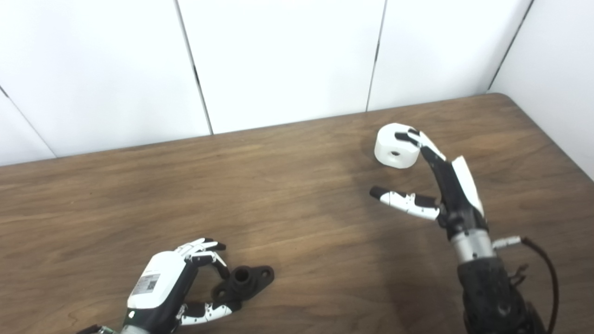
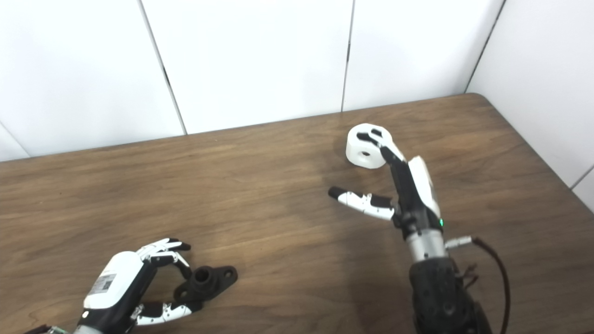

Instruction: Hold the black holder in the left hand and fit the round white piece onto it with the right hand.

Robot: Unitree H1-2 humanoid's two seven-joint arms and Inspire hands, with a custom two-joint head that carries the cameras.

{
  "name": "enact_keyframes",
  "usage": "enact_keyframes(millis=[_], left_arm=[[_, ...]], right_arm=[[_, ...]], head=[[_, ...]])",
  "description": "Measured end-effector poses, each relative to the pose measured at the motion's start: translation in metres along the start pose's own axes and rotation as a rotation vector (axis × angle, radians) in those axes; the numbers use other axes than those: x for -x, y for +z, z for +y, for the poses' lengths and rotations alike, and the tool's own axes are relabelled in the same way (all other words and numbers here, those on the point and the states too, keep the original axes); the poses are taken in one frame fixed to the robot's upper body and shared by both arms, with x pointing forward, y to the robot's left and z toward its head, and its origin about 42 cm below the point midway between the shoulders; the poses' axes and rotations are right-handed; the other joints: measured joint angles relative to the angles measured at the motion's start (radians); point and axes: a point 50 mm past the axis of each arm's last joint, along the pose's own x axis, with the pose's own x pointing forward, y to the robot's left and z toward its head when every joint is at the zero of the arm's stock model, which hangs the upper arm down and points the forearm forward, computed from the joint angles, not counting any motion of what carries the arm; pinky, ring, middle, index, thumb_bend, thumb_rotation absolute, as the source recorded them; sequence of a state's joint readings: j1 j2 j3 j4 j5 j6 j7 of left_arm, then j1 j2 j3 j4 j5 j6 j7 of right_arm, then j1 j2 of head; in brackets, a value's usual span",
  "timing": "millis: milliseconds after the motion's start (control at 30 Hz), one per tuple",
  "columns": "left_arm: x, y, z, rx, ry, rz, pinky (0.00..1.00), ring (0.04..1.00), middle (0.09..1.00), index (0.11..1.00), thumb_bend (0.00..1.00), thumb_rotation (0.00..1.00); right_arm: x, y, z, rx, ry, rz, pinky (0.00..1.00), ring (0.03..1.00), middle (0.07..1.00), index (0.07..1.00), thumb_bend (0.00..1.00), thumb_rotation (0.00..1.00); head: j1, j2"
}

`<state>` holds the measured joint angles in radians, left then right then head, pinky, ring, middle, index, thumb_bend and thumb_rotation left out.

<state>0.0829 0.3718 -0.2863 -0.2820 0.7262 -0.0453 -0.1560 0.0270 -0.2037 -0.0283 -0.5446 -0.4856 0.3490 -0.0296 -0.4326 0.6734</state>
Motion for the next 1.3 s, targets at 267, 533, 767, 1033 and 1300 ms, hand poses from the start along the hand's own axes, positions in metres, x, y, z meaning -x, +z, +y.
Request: enact_keyframes(millis=[267,533,767,1033,1300], left_arm=[[0.001,-0.001,0.001,-0.005,0.002,0.003,0.84,0.869,0.806,0.487,0.52,0.04],[0.001,-0.001,0.001,-0.008,0.002,-0.002,0.85,0.867,0.803,0.487,0.52,0.04],[0.001,-0.002,0.001,-0.008,0.002,-0.005,0.84,0.867,0.802,0.487,0.52,0.04],[0.002,-0.002,0.002,-0.011,0.002,-0.006,0.83,0.867,0.805,0.487,0.52,0.05],[0.002,-0.003,0.002,-0.011,0.004,-0.009,0.84,0.867,0.803,0.487,0.52,0.05]], right_arm=[[-0.031,-0.008,-0.011,0.145,-0.005,0.016,0.97,1.0,0.98,0.84,0.74,0.32],[-0.079,-0.013,-0.025,0.274,0.037,0.016,0.93,1.0,1.0,0.827,0.77,0.27],[-0.112,-0.028,-0.033,0.347,0.054,0.091,0.91,1.0,0.993,0.82,0.79,0.28],[-0.133,-0.042,-0.033,0.413,0.08,0.15,0.9,1.0,0.967,0.787,0.78,0.29],[-0.146,-0.054,-0.031,0.45,0.11,0.207,0.9,0.995,0.956,0.781,0.79,0.29]], head=[[-0.041,-0.008],[-0.067,-0.017],[-0.075,-0.018],[-0.083,-0.02],[-0.086,-0.015]])
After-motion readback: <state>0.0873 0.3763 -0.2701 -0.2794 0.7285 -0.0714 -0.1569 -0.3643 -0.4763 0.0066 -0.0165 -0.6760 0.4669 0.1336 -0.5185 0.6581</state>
